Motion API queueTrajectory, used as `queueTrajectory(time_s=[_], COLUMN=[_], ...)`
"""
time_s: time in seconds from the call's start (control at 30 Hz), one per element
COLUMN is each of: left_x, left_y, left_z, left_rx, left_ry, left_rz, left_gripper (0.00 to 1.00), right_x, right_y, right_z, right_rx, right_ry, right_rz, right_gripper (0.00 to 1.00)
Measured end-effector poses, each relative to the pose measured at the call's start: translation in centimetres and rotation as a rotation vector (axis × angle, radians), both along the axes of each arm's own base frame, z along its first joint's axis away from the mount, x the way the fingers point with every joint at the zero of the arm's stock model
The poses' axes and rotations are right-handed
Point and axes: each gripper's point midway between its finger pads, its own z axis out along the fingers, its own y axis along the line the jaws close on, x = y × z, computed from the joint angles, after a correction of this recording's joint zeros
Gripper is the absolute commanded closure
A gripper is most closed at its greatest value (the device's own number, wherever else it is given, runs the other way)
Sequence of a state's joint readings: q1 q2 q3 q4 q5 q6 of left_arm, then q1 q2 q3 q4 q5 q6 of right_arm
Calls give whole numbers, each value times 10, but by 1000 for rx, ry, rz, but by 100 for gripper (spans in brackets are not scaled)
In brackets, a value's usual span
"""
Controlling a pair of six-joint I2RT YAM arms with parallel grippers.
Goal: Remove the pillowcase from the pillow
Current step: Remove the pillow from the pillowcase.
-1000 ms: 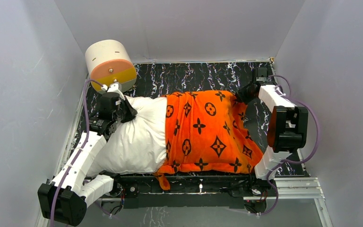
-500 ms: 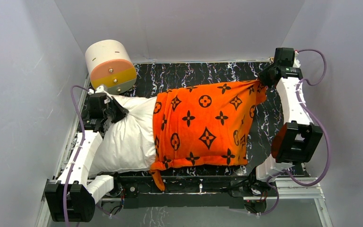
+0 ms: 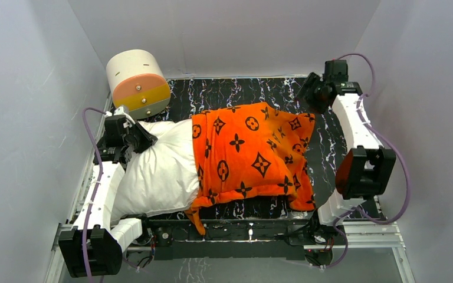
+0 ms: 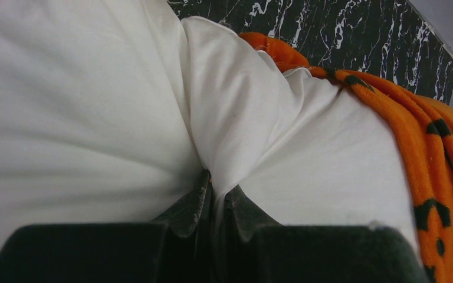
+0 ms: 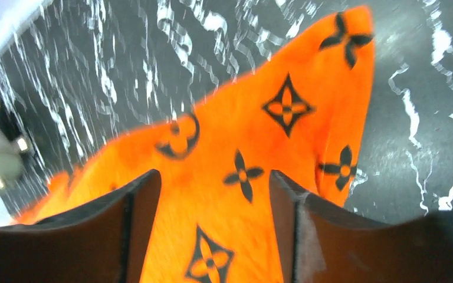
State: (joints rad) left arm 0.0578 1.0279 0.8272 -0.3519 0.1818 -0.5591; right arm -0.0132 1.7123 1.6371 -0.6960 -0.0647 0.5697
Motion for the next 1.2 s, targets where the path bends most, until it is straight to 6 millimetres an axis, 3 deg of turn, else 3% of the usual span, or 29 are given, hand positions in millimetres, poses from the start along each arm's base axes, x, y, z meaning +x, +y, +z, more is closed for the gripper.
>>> queueTrajectory(time_s=[0.17,0.27,0.37,0.43,0.5,0.6,0.67,0.73,0.8,0.87,0.93,1.0,1.1,1.2], left_x=[-2,-4,-5,-5,-6,-8,-10,-12,-15,-20,-30,-45,-68,-98], left_y=[1,0,-3,-4,-7,-10,-9,-7,-6,-7,-12,-20,-35,-57], left_z=[3,4,6,8,11,19,26,38,54,73,89,105,114,105], left_rx=[7,3,-9,-15,-20,-18,-5,7,17,18,5,-15,-52,-118], left_ry=[10,13,14,16,19,22,22,18,1,-36,-74,-108,-137,-122], left_rz=[-5,-16,-31,-46,-63,-94,-108,-111,-114,-115,-126,-150,-196,-271], left_gripper=[100,98,94,89,76,49,33,21,16,14,13,12,12,11], right_x=[-67,-121,-179,-220,-246,-252,-248,-237,-224,-211,-200,-191,-181,-184], right_y=[49,82,125,152,164,164,159,157,158,160,159,156,153,156], right_z=[6,20,20,8,-9,-35,-49,-54,-54,-53,-52,-46,-21,21], right_rx=[21,93,143,152,112,-7,-89,-143,-158,-156,-160,-177,-185,-104], right_ry=[-22,-87,-113,-77,-16,67,130,164,154,124,104,80,16,-105], right_rz=[218,365,530,653,729,724,676,609,542,478,414,371,338,345], right_gripper=[12,9,7,14,36,76,84,77,71,61,43,37,28,25])
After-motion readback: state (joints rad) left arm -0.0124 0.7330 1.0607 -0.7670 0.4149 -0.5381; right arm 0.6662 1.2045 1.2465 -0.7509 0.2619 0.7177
